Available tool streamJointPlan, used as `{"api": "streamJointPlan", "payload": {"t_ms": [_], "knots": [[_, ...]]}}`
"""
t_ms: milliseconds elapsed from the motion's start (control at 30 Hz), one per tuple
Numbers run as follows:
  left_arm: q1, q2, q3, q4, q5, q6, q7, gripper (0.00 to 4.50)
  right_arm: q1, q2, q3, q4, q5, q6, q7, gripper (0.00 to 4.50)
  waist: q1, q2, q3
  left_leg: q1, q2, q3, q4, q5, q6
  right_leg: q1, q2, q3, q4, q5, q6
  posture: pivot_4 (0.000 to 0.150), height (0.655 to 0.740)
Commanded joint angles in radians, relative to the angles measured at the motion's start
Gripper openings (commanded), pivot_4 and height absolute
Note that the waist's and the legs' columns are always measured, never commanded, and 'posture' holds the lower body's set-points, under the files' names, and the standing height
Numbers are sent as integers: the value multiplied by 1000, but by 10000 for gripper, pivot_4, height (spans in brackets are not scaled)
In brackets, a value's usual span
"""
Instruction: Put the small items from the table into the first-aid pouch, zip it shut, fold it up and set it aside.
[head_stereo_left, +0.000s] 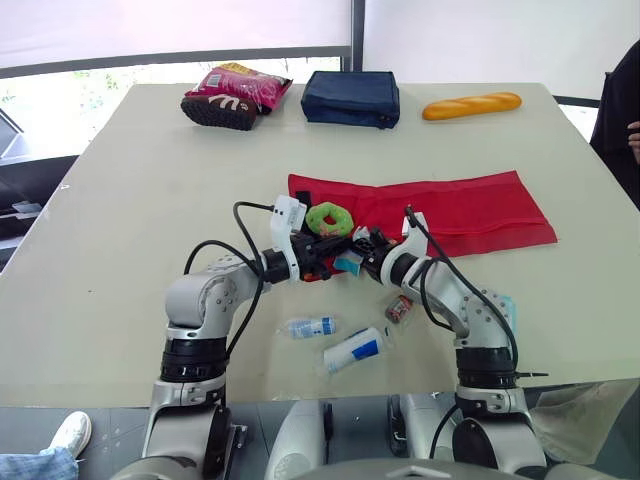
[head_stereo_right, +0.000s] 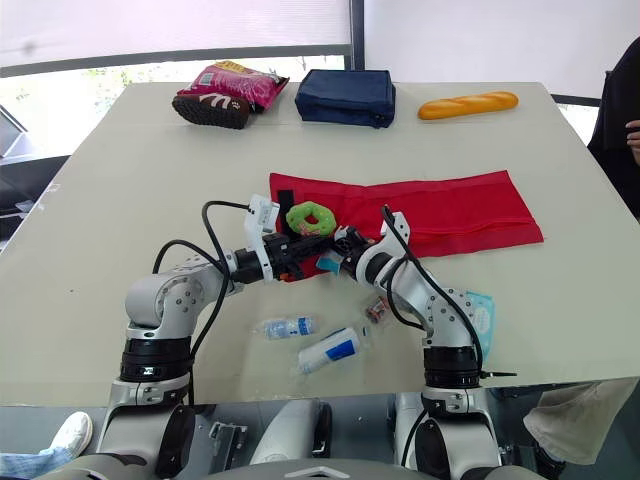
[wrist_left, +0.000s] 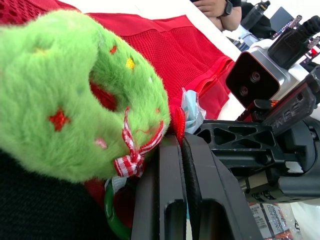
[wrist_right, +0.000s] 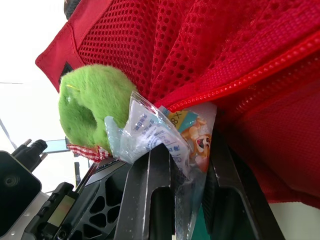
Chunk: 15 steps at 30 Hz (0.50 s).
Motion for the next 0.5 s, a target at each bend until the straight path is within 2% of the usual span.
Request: {"api": "streamJointPlan", "payload": {"t_ms": [33, 67, 167, 500], "knots": [[8, -2, -16, -46, -40, -1, -9, 170, -76, 74, 27, -18, 25, 0, 39, 6056, -1, 0, 0, 0, 0, 0, 0, 0, 0, 0, 0, 0, 0, 0, 0, 1500, 7134], [8, 0, -17, -44, -40, -3, -8, 0, -77, 65, 31, -20, 26, 9, 44, 11860, -1, 0, 0, 0, 0, 1, 0, 0, 0, 0, 0, 0, 0, 0, 0, 1500, 7134], [5, 9, -16, -34, -40, -14, -10, 0, -72, 35, 44, -38, 26, 49, 54, 24170, -1, 0, 0, 0, 0, 0, 0, 0, 0, 0, 0, 0, 0, 0, 0, 1500, 7134], [-5, 29, -22, -3, -32, -39, -24, 0, -41, -121, 54, -146, 17, 198, 122, 24170, 1, 0, 0, -1, 0, 0, -1, 0, 0, 0, 0, 0, -2, 0, 0, 1500, 7134]]}}
